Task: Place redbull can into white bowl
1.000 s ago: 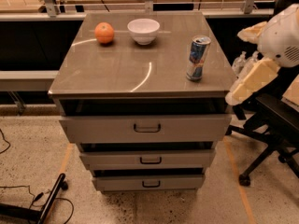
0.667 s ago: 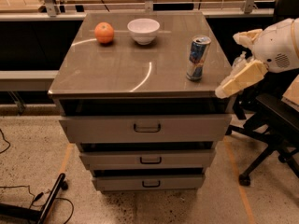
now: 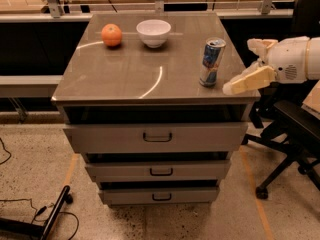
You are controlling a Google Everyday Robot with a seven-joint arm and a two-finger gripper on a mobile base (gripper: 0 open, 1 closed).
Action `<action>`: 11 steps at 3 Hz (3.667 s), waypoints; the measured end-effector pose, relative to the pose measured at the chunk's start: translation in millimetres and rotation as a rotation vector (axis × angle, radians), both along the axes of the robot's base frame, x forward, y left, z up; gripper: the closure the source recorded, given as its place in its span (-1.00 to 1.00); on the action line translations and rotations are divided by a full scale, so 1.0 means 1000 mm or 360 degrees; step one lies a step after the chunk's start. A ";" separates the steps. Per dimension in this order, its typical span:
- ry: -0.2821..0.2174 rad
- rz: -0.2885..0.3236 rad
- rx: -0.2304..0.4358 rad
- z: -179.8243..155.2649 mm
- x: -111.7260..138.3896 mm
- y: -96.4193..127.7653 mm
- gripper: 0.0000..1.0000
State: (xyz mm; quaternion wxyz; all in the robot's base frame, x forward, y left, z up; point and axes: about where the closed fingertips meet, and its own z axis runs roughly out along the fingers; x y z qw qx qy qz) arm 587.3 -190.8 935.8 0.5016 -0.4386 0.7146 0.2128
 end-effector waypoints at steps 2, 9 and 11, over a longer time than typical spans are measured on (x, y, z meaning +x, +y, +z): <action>-0.0027 -0.0032 0.0059 -0.003 0.005 0.002 -1.00; -0.0340 0.0003 0.0539 -0.027 0.077 0.035 -1.00; -0.0276 0.0037 0.0472 -0.032 0.092 0.048 -0.65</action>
Offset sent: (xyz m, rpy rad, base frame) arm 0.0119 -0.0010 -0.0086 0.0915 -0.0416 -0.0608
